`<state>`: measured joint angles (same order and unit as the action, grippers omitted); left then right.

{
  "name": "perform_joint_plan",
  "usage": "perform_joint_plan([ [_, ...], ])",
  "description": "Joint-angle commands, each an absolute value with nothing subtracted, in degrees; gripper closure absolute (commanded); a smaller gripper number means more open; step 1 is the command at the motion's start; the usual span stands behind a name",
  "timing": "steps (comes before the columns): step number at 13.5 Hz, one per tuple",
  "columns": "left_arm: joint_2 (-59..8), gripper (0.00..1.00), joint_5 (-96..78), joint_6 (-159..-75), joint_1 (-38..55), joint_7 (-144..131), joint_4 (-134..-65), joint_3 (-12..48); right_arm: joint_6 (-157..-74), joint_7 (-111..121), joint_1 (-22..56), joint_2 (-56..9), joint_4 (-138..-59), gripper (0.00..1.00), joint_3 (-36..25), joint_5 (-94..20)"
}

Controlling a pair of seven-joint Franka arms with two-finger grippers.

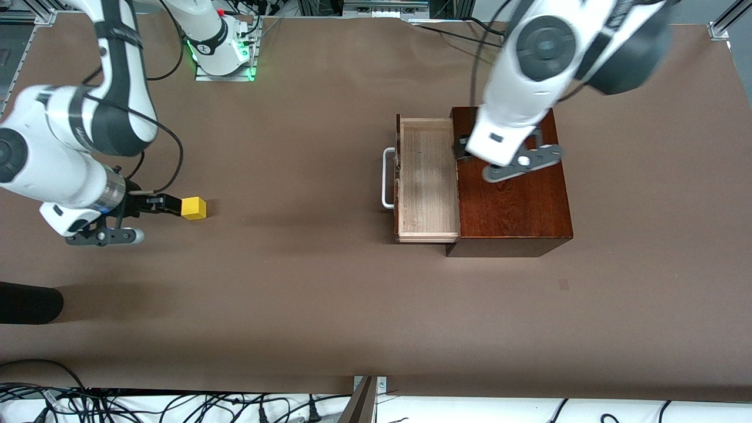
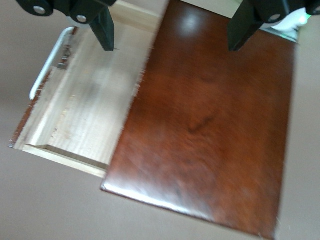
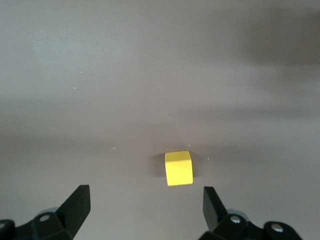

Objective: Open drawer, take yellow block, close drawer
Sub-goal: 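Move the left gripper to the drawer handle while the right gripper withdraws, then push the drawer front with the left gripper into the box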

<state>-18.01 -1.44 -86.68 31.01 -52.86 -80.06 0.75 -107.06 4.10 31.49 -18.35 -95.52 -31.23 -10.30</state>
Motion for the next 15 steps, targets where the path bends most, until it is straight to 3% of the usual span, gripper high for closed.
perform_joint_plan([
  [1,-24.9,0.00,-4.5,-87.4,35.1,-63.9,-73.7,0.2,-105.4,2.3,25.0,-12.7,-96.4,0.00,-25.1,-7.1],
  [7,-31.7,0.00,-5.3,-101.1,35.3,-85.7,-73.4,9.7,-105.1,-5.2,12.5,-5.4,-99.0,0.00,-13.0,-3.3],
  [10,-34.7,0.00,-5.2,-105.3,35.6,-93.6,-73.6,12.0,-103.5,-6.6,9.5,-1.9,-99.8,0.00,-10.2,-0.6],
  [11,-35.8,0.07,-5.2,-106.1,35.9,-94.9,-73.6,12.6,-102.9,-6.6,8.2,-1.0,-99.8,0.00,-9.4,-0.2],
  [12,-36.4,0.21,-5.3,-106.2,36.0,-95.8,-73.7,12.9,-102.4,-6.5,7.4,-0.3,-99.8,0.00,-8.9,-0.1],
  [13,-37.1,0.26,-5.3,-106.2,36.1,-97.3,-73.8,13.2,-102.0,-6.4,7.4,0.3,-99.8,0.00,-8.8,0.0],
  [15,-38.2,0.26,-5.3,-106.3,36.5,-99.3,-74.2,13.3,-101.3,-6.3,7.5,0.1,-99.4,0.00,-8.8,0.3],
])
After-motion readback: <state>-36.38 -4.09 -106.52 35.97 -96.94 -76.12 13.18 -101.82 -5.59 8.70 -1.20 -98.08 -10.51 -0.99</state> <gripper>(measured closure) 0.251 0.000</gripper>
